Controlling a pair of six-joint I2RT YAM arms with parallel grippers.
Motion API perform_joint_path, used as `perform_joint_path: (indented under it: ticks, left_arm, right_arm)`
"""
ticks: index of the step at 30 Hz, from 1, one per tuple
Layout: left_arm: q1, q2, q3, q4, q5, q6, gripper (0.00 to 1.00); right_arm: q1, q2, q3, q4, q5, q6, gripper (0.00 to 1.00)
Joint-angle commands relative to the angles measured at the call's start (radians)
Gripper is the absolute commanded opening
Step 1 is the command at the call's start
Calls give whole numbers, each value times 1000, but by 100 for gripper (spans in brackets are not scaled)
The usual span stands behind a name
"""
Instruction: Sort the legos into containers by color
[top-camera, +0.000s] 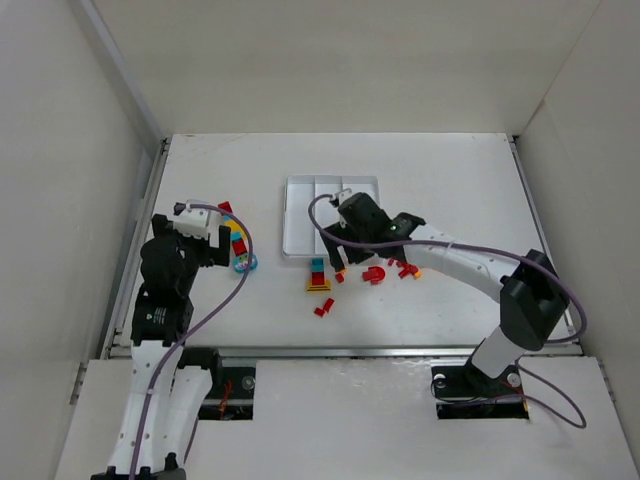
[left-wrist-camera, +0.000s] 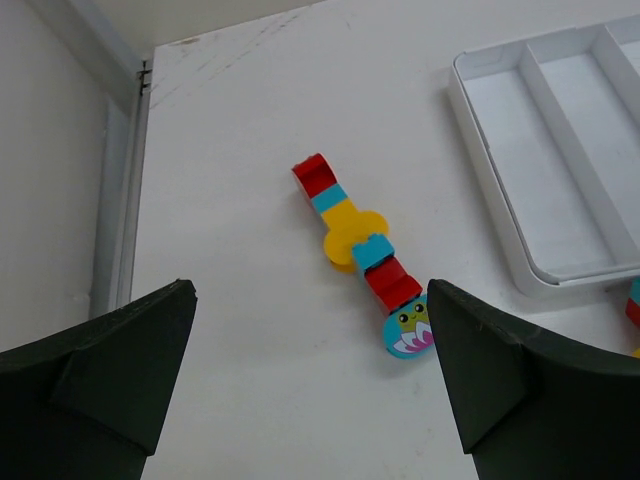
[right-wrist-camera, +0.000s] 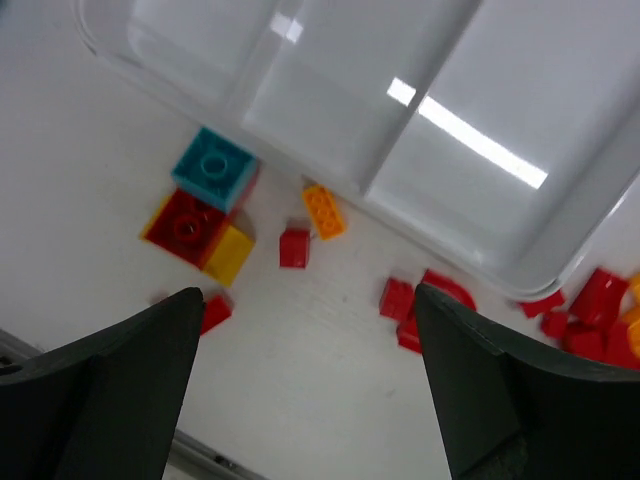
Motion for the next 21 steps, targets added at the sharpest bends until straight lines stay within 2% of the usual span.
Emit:
perform_joint_path:
  ticks: [1, 4, 5, 6, 7, 9, 11, 14, 21]
  left_arm:
    - [-2, -2, -6, 34, 87, 27, 100]
    - [-2, 35, 3, 34, 78, 27, 100]
    - [-2, 35, 3, 34, 78, 36, 100]
    - [-2, 46, 3, 34, 78, 36, 100]
    - [-2, 46, 3, 34, 69, 36, 100]
    - [-2, 37, 3, 34, 68, 36, 100]
    - [-2, 28, -7, 34, 68, 36, 100]
    - [-2, 5, -20, 34, 56, 36, 100]
    - [-2, -63, -78, 53, 44, 36, 100]
  right_arm:
    - [23, -103, -67, 27, 48, 143, 90]
    - [-27, -146, -90, 39, 89, 152, 86]
    - [-62, -146, -99, 27, 45, 152, 84]
    - [-155, -162, -99, 27, 14, 143, 81]
    - [-211, -179, -113, 27, -18, 143, 71]
    - [-349, -197, -131, 27, -82, 134, 59]
    - [-383, -214, -144, 27, -82, 90, 53]
    - [-344, -228, -180, 17, -82, 45, 53]
    - [-311, -124, -228, 39, -125, 54, 63]
